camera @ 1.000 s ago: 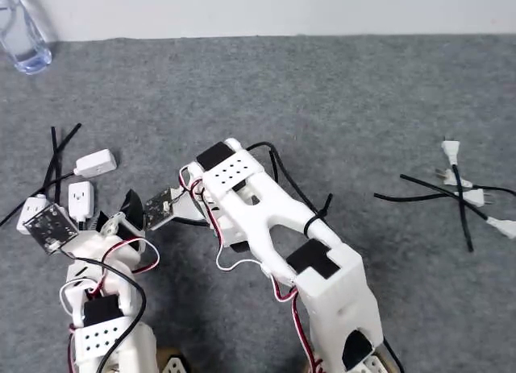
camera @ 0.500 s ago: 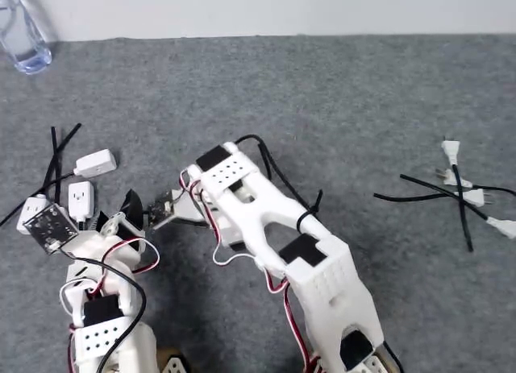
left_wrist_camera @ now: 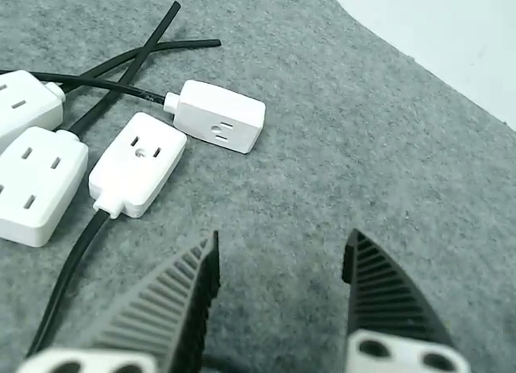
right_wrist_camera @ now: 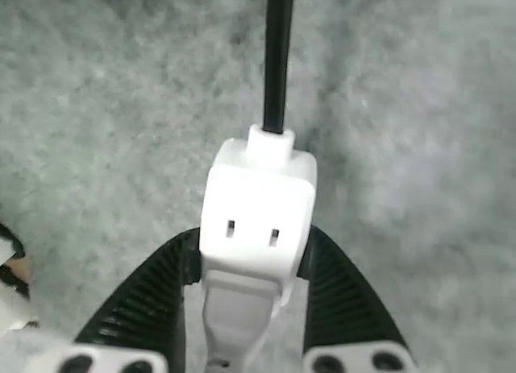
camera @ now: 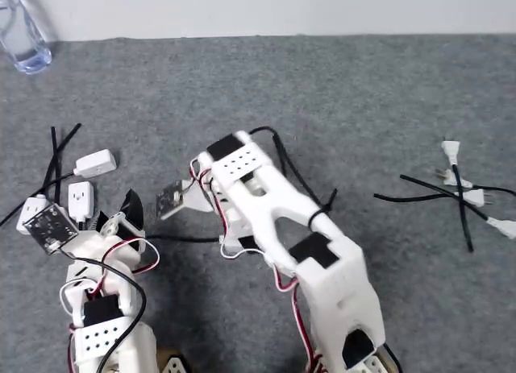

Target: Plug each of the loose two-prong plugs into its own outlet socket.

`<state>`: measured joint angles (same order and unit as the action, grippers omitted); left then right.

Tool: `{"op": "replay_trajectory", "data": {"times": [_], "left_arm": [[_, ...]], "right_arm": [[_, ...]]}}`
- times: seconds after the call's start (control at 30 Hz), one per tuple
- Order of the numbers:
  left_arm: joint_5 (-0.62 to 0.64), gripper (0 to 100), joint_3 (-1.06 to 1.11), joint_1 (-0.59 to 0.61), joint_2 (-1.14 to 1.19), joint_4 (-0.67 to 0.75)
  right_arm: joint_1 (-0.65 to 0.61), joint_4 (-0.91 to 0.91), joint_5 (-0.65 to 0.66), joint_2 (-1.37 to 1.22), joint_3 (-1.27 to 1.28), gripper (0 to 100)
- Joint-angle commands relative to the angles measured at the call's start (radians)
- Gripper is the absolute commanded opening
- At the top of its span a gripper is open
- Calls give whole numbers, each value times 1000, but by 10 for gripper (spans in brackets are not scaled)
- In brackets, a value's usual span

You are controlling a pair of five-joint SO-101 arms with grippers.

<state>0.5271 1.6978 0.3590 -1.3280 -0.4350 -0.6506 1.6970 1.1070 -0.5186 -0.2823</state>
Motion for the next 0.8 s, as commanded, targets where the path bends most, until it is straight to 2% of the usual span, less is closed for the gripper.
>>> {"op": "replay_trajectory", "data": {"times": [0.0,0.47,0.77], "left_arm": [[-9,239,-7,8,-9,25],[-9,239,-7,8,-6,25],[-9,239,-7,8,-5,23]], "right_arm": [[41,73,14,173,-25,8],[246,82,20,581,-20,8],[374,-240,20,610,-15,8]]}}
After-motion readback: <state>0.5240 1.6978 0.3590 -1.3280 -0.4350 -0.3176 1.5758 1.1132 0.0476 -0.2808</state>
